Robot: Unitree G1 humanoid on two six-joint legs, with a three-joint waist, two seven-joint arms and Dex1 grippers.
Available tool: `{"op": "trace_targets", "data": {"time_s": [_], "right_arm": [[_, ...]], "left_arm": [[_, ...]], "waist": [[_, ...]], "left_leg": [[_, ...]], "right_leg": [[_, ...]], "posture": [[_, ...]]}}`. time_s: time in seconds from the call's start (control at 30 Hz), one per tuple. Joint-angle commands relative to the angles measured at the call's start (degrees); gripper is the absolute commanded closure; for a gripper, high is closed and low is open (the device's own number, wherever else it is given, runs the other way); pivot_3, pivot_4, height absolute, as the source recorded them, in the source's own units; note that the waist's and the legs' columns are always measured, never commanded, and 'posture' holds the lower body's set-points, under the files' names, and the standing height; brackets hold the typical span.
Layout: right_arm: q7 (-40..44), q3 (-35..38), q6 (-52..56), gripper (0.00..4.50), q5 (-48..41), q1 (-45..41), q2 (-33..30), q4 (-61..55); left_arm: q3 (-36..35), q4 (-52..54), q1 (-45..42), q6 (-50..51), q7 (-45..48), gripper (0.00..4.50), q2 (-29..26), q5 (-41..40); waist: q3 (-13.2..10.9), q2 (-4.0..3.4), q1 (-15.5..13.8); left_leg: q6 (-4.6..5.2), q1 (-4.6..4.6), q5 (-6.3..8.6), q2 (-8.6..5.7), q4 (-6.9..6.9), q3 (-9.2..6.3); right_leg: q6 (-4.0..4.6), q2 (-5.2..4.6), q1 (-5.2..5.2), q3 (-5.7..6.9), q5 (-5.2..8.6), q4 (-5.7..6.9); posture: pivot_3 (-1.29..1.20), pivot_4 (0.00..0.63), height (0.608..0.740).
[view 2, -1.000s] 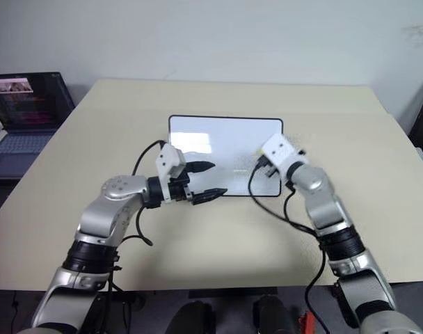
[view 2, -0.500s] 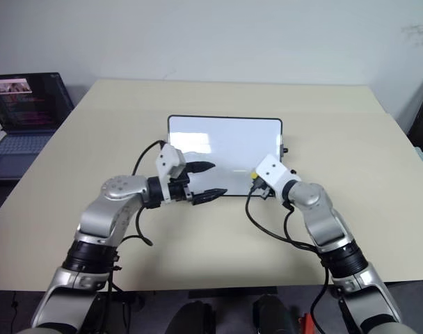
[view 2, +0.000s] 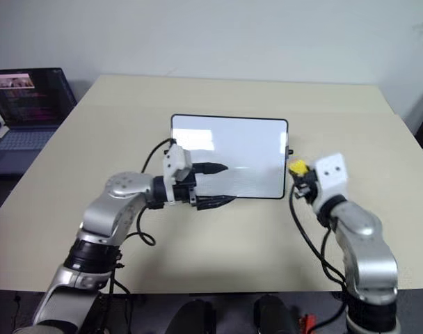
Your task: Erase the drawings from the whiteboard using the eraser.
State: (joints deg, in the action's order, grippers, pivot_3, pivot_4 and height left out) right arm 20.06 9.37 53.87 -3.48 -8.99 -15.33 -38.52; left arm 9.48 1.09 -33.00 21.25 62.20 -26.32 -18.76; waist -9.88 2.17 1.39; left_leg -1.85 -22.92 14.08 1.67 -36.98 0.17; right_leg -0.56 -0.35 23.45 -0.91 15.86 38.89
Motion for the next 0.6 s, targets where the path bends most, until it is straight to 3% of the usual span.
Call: {"op": "trace_targets", "data": {"time_s": [0.03, 0.3, 0.6], "right_arm": [[-5.4, 0.0, -0.8, 3.33, 1.8, 2.2, 1.9, 0.7], [-10.4, -1.7, -6.2, 3.33, 3.4, -0.5, 2.6, 11.8], [-12.0, -0.9, -9.4, 3.33, 2.3, -1.4, 3.1, 17.3]], "left_arm": [[3.1, -3.4, -3.6, -4.3, 1.3, 0.0, 2.5, 2.1], [7.0, -12.9, -9.8, -9.9, 2.8, 0.0, 7.9, 5.7], [8.1, -15.9, -10.0, -13.7, 3.9, 0.0, 8.4, 8.3]], "waist": [[0.0, 0.0, 0.2], [0.0, -0.02, 0.4], [0.0, -0.02, 0.4]], "left_leg": [[0.0, 0.01, 0.0, 0.0, 0.0, 0.01], [0.02, 0.08, -0.01, -0.08, 0.0, 0.07], [0.02, 0.01, 0.0, -0.02, 0.02, 0.02]], "right_leg": [[-0.13, 0.0, -0.01, 0.0, 0.08, 0.01], [-0.22, 0.29, 0.01, -0.08, 0.12, 0.06], [-0.04, 0.28, 0.01, -0.05, 0.06, 0.0]], "posture": [[0.0, 0.15, 0.74], [0.0, 0.15, 0.74], [0.0, 0.15, 0.74]]}}
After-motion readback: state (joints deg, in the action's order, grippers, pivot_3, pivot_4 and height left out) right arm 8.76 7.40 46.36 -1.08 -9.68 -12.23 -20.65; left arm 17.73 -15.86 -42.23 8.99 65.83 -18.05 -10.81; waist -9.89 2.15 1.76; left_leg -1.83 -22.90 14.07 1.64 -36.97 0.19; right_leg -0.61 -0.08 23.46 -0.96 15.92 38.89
